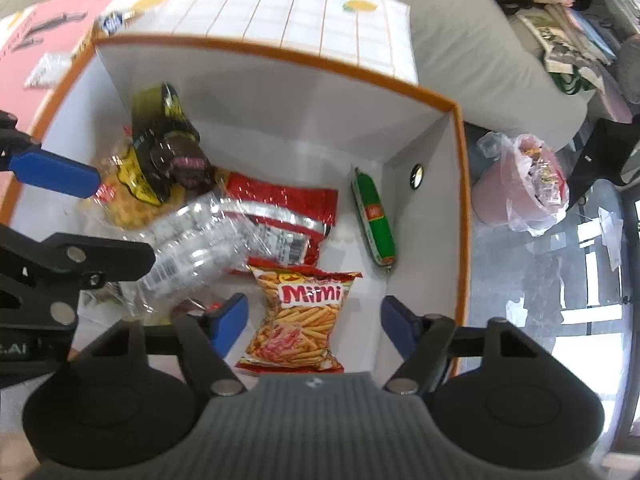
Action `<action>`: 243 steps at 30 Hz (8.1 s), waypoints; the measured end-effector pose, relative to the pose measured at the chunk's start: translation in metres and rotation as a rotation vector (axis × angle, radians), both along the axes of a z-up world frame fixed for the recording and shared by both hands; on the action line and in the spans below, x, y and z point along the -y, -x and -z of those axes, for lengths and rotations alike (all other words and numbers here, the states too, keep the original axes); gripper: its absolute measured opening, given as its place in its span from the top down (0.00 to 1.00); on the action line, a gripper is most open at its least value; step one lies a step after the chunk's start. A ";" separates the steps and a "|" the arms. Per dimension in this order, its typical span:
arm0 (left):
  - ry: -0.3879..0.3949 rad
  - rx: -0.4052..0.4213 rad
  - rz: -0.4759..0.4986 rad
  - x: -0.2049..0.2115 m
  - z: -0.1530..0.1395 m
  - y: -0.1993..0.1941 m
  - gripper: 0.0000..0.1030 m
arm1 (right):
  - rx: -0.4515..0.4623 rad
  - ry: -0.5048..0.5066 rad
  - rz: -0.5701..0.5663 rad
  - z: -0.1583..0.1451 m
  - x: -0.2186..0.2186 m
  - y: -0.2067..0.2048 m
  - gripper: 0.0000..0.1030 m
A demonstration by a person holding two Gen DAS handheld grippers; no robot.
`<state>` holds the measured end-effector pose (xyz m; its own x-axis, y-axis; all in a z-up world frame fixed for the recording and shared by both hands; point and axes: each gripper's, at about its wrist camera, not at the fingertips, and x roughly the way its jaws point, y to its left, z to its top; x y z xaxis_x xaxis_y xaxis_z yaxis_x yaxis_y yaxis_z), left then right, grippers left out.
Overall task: Organize snacks
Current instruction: 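Open both tools to drop the candy packet and Mimi bag into the box, then move both open tools back over the bread bag and white packet, then grasp the white flat packet with the left tool while the right tool grasps the bread bag, then lift and carry the white packet and bread bag over the orange box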
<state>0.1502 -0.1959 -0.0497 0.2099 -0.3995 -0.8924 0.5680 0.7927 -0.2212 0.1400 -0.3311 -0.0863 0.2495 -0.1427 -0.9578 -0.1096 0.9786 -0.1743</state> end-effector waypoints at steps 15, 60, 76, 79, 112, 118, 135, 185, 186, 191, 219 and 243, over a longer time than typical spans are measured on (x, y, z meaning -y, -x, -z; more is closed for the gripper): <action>0.098 0.311 -0.153 -0.083 -0.052 0.038 0.30 | 0.401 -0.126 0.202 -0.062 -0.045 0.048 0.18; 0.103 0.310 -0.387 -0.289 0.033 -0.045 0.30 | 0.350 -0.183 -0.188 0.007 -0.244 -0.064 0.32; 0.039 0.225 -0.289 -0.281 0.078 -0.108 0.30 | 0.256 -0.156 -0.158 0.031 -0.238 -0.168 0.19; 0.042 0.218 -0.278 -0.278 0.085 -0.117 0.30 | 0.196 -0.174 -0.071 0.043 -0.232 -0.182 0.29; -0.016 0.156 -0.122 -0.249 0.120 -0.166 0.67 | 0.224 -0.192 -0.141 0.059 -0.241 -0.212 0.71; -0.059 0.056 -0.173 -0.261 0.116 -0.147 0.81 | 0.206 -0.257 -0.125 0.055 -0.242 -0.190 0.81; -0.112 0.255 0.078 -0.257 0.096 -0.092 0.25 | 0.249 -0.321 -0.186 0.047 -0.247 -0.116 0.56; -0.201 0.070 -0.399 -0.284 0.117 -0.032 0.23 | 0.107 -0.292 -0.234 0.065 -0.274 -0.055 0.52; -0.191 0.085 -0.380 -0.286 0.116 -0.031 0.23 | 0.112 -0.289 -0.247 0.065 -0.275 -0.054 0.51; -0.161 0.158 -0.281 -0.291 0.115 -0.025 0.20 | 0.180 -0.283 -0.367 0.054 -0.277 -0.050 0.26; -0.117 0.154 -0.288 -0.292 0.111 -0.028 0.43 | 0.165 -0.340 -0.387 0.066 -0.284 -0.074 0.43; 0.250 0.182 -0.578 -0.308 0.017 0.024 0.47 | 0.369 -0.434 -0.102 -0.012 -0.237 -0.005 0.56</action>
<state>0.1259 0.1120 -0.0664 0.5918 -0.3679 -0.7172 0.1112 0.9185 -0.3794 0.1450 -0.0938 -0.0742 0.5697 0.2862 -0.7704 -0.2155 0.9566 0.1960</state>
